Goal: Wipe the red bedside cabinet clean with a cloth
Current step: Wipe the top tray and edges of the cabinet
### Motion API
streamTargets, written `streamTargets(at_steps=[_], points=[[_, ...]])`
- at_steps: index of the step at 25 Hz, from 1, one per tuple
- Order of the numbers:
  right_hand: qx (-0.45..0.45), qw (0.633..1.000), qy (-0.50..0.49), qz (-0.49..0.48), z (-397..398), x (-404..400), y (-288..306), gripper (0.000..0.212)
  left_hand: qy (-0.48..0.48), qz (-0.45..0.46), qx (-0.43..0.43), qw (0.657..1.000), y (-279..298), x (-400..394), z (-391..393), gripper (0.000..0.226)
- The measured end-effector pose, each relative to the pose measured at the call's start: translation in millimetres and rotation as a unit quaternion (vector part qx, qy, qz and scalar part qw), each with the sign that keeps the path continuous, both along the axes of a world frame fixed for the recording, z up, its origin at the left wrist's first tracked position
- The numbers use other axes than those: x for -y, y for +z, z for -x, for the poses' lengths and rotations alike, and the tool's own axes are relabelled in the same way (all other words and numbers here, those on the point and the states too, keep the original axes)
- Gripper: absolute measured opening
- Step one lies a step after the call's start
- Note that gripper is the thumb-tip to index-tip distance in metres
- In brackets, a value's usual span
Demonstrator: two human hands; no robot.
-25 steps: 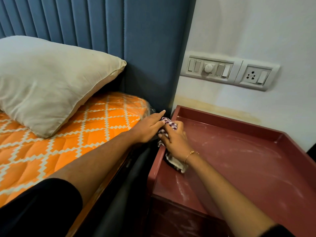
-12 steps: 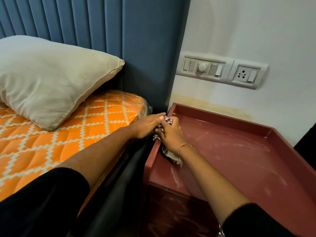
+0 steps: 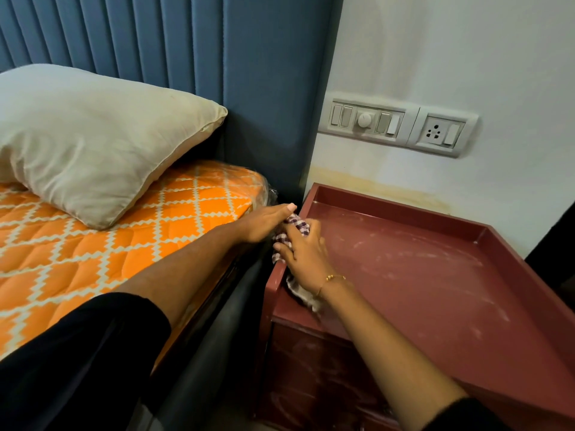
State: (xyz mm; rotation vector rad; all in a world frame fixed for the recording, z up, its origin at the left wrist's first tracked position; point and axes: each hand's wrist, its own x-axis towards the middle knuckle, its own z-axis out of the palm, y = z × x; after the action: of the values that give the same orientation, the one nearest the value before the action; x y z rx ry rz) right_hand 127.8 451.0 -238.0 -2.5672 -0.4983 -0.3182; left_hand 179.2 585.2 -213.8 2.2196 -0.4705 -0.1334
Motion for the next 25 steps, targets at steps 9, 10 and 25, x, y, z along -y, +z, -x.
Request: streamTargets(at_steps=[9,10,25], points=[[-0.006,1.000,0.015,0.026,25,-3,1,0.037,-0.025,0.001,-0.047,0.999,-2,0,5,0.061],[-0.010,0.999,0.033,0.023,33,-3,-2,0.036,-0.026,0.001,-0.042,0.999,-2,0,4,0.061],[-0.020,0.998,0.021,0.055,42,-7,9,0.034,-0.028,0.000,-0.068,0.997,4,5,17,0.045]])
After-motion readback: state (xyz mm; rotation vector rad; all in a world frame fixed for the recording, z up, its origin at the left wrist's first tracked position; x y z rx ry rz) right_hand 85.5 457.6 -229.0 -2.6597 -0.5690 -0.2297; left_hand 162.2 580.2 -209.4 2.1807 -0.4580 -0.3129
